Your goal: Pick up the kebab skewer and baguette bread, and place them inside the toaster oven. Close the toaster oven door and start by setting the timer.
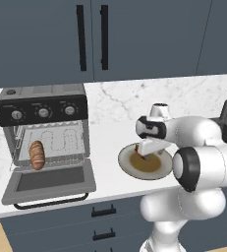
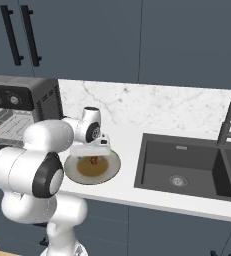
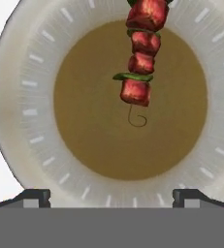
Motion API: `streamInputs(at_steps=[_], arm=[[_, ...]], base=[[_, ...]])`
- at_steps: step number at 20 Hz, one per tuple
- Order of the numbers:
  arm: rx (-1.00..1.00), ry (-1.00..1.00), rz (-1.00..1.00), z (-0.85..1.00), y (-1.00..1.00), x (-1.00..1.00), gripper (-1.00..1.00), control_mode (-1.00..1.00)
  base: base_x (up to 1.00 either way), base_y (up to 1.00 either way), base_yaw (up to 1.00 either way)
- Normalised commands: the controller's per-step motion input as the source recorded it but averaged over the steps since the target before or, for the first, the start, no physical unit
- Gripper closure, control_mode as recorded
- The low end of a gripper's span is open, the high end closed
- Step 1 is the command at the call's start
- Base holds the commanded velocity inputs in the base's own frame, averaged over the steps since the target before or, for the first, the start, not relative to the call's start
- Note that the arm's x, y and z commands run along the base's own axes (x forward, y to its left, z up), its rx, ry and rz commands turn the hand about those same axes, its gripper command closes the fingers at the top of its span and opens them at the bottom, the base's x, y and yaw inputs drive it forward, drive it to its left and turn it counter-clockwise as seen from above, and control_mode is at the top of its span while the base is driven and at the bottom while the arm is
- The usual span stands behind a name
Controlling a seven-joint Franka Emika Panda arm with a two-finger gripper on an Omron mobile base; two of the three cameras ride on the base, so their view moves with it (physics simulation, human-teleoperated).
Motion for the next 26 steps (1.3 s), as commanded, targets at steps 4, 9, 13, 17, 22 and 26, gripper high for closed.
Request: streamInputs(at_steps=[4,9,13,17,22,26], arm=[[0.00,0.00,0.07,-0.33,0.00,0.46,-1.00,-1.00],[0.00,0.00,0.05,-0.15,0.04,0.44,-1.00,-1.00],[0.00,0.00,0.05,-0.23,0.03,0.31,-1.00,-1.00],[0.00,0.00,0.03,-0.41,0.00,0.25,-1.00,-1.00],[0.00,0.00,0.03,-0.30,0.00,0.27,-1.00,-1.00],[0.00,-0.02,0.02,-0.17,0.02,0.08,1.00,-1.00]], base=[[0.00,0.00,0.00],[0.00,0.00,0.00],[0.00,0.00,0.00],[0.00,0.00,0.00],[0.00,0.00,0.00],[0.00,0.00,0.00]])
